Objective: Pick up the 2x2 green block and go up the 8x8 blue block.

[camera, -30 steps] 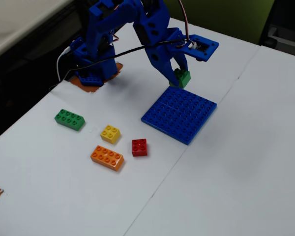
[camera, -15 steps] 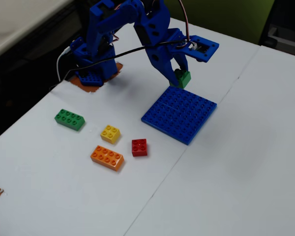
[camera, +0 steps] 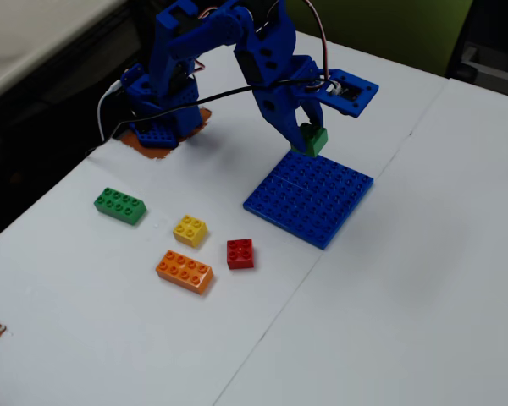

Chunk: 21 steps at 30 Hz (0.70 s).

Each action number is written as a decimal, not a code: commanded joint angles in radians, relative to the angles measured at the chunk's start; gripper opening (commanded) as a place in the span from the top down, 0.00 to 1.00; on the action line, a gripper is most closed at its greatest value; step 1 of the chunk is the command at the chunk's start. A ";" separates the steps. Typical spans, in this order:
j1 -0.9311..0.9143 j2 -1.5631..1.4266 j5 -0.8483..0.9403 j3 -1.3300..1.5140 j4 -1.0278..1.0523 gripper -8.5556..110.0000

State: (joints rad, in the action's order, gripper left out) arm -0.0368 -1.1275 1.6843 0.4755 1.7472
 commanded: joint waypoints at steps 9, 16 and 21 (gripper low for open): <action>-0.014 -0.037 0.000 0.029 0.008 0.93; -0.017 -0.044 0.006 0.040 0.008 0.93; -0.020 -0.054 0.009 0.075 0.008 0.93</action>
State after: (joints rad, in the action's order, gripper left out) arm -0.0476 -1.1275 1.6858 0.5461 1.7503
